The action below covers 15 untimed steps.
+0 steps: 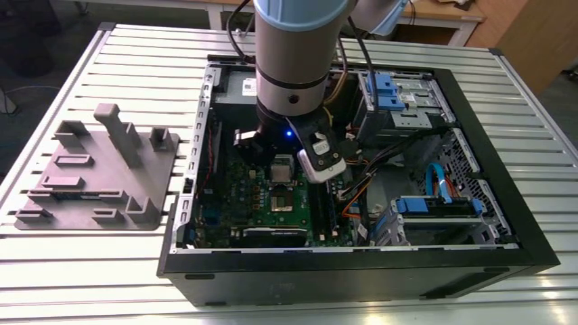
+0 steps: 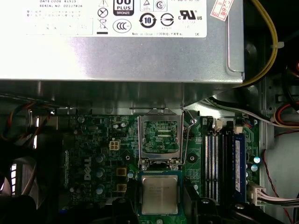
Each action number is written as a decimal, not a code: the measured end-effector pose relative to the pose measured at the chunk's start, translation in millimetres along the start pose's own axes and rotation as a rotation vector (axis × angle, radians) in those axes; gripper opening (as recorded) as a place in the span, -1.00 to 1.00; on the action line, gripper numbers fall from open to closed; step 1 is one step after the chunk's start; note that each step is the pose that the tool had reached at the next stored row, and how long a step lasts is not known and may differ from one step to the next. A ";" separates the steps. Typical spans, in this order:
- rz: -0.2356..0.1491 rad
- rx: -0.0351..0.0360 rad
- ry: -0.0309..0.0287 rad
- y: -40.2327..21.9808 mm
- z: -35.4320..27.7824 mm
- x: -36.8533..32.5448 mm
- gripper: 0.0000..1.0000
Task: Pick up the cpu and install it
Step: 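Place the cpu into insertion slot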
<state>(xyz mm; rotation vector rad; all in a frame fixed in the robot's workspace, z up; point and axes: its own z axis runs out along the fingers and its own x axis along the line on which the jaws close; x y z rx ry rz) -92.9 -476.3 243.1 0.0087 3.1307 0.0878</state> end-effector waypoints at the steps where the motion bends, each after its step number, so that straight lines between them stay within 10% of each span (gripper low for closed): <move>1: 0.000 0.0000 0.0000 0.0 0.0 0.0 -0.06; 15: 0.000 -0.0002 0.0000 -6.3 0.7 0.0 -0.06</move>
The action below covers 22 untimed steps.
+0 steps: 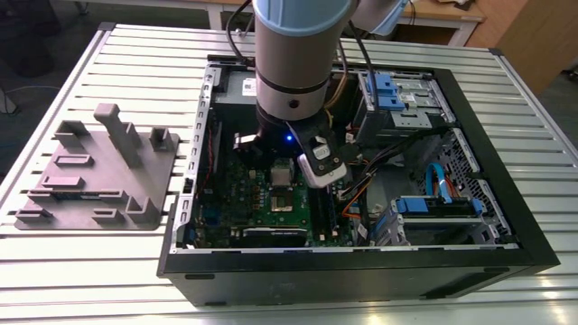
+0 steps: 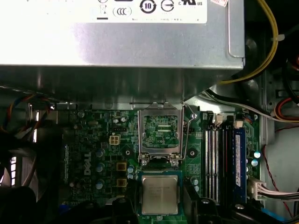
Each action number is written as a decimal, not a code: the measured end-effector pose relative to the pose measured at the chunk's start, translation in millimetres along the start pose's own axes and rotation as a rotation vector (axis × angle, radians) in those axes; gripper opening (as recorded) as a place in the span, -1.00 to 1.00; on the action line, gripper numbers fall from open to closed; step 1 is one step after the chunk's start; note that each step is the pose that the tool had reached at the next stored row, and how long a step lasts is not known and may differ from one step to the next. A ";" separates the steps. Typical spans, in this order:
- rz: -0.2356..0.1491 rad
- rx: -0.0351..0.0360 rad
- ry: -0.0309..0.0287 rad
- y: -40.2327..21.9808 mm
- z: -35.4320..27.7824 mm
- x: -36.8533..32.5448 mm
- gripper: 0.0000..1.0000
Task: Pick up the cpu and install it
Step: 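Place the cpu into insertion slot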
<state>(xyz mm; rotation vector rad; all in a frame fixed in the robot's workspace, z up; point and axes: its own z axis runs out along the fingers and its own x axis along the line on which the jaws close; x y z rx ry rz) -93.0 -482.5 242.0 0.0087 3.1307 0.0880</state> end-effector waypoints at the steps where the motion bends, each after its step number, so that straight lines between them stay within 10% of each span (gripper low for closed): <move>1: 0.000 -0.0001 -0.0001 -0.3 1.1 0.0 -0.06; 11: 0.001 0.0008 0.0000 -2.5 6.5 -0.2 -0.06; 16: 0.001 0.0244 0.0048 -2.6 8.7 -0.1 -0.06; 22: 0.001 0.0255 0.0056 -3.1 17.1 -0.2 -0.06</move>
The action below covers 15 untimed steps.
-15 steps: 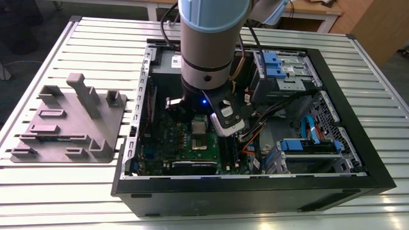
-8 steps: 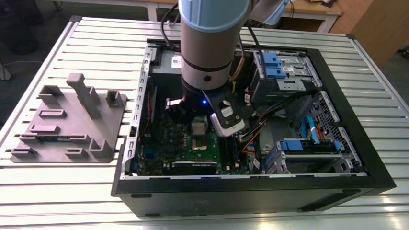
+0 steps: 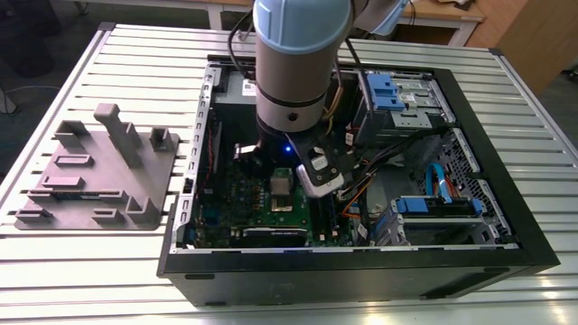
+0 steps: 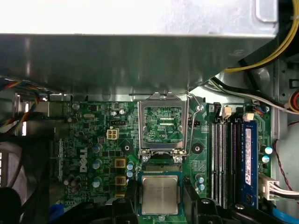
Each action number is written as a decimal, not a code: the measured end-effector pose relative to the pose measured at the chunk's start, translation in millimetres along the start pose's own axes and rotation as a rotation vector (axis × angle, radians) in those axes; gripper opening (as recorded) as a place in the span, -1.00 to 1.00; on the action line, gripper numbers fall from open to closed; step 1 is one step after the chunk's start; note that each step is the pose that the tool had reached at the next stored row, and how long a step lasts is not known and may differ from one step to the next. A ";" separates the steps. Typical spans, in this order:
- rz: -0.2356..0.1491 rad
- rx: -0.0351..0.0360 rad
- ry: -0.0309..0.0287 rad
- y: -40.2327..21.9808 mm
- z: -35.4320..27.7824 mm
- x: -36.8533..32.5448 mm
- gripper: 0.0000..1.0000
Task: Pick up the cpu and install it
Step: 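Place the cpu into insertion slot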
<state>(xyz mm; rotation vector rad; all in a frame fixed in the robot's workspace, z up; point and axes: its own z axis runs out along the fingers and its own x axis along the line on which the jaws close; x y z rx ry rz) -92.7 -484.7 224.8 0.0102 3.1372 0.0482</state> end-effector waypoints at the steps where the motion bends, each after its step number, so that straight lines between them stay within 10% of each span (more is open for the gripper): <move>1: 0.000 0.0000 0.0001 0.0 0.8 -0.3 -0.06; 15: 0.000 0.0001 0.0000 -3.5 5.7 -3.1 -0.06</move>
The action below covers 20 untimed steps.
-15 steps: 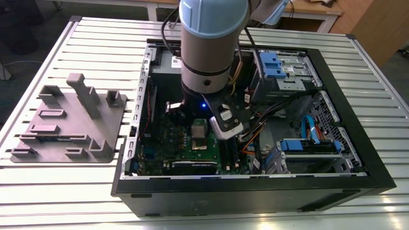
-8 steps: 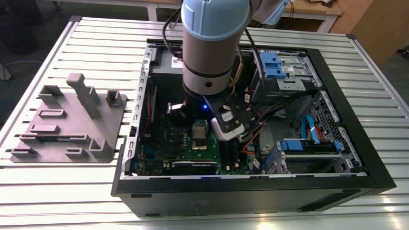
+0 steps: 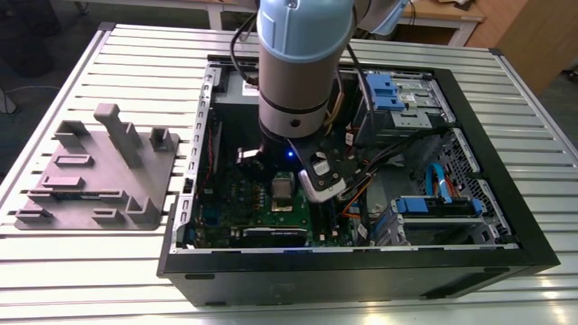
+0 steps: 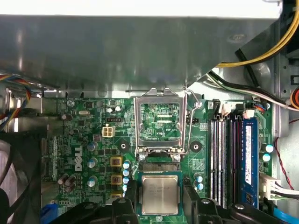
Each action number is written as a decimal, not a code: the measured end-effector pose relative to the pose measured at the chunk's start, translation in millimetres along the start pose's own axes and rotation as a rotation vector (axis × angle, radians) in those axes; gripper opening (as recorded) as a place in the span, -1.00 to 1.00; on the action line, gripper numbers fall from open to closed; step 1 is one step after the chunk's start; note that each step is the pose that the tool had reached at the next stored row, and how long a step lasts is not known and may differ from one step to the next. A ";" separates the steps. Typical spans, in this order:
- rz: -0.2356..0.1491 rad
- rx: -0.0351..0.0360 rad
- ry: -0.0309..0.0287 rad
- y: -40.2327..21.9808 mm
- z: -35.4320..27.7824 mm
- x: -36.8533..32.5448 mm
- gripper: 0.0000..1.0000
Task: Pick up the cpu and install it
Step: 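Place the cpu into insertion slot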
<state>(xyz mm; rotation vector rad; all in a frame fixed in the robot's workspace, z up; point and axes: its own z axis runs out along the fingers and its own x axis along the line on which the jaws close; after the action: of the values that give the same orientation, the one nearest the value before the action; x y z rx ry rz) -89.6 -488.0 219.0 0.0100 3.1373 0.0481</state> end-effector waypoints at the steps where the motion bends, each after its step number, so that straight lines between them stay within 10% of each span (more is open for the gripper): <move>1: 0.000 -0.0001 0.0000 -0.6 0.3 -0.1 -0.06; 20: -0.001 -0.0002 -0.0009 -2.7 9.5 -1.9 -0.06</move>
<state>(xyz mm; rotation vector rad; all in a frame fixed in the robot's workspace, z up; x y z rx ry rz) -87.7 -490.4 209.5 0.0080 3.1364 0.0483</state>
